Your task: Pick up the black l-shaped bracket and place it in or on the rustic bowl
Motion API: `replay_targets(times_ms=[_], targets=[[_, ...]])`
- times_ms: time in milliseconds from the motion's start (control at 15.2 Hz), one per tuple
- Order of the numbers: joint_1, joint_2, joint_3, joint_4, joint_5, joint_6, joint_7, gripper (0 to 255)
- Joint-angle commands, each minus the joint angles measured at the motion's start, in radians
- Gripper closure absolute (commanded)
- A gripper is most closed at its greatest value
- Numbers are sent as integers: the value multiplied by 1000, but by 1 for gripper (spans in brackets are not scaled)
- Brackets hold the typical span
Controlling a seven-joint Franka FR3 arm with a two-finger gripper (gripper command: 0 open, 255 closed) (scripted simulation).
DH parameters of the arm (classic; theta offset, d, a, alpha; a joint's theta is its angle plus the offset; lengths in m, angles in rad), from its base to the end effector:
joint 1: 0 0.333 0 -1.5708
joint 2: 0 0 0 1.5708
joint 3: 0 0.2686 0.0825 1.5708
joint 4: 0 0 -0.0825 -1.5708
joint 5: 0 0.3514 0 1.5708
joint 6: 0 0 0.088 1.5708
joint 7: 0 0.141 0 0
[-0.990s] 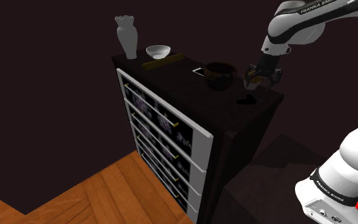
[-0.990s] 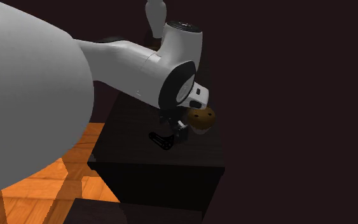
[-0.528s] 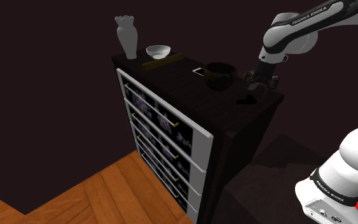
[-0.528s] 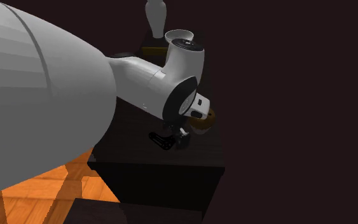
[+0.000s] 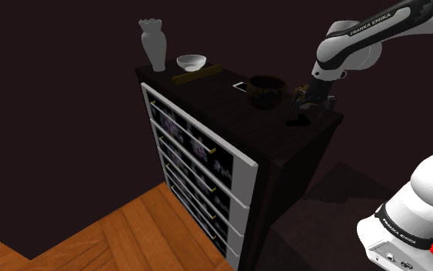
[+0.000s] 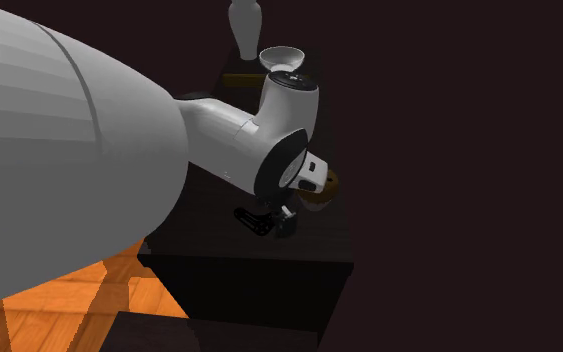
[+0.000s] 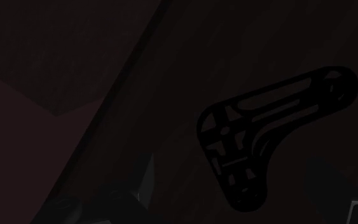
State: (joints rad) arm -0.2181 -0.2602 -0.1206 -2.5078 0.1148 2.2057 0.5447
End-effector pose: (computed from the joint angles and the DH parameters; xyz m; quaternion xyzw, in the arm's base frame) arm 0.3978 -0.1302 0.3132 -0.8877 0.4559 0.0286 0.0582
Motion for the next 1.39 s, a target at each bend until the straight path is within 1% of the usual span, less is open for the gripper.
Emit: replay_targets(times_ms=[0,66,726,792,990,1320], targets=[[0,0,0,0,0,0,0,0],[0,0,0,0,0,0,0,255],[-1,-5,-2,2,-1,3,0,255],[-1,-5,-2,2,-1,3,0,0],[-9,113,53,207,-117,-157,153,0],[-7,138,51,162,-116,-87,152,0]])
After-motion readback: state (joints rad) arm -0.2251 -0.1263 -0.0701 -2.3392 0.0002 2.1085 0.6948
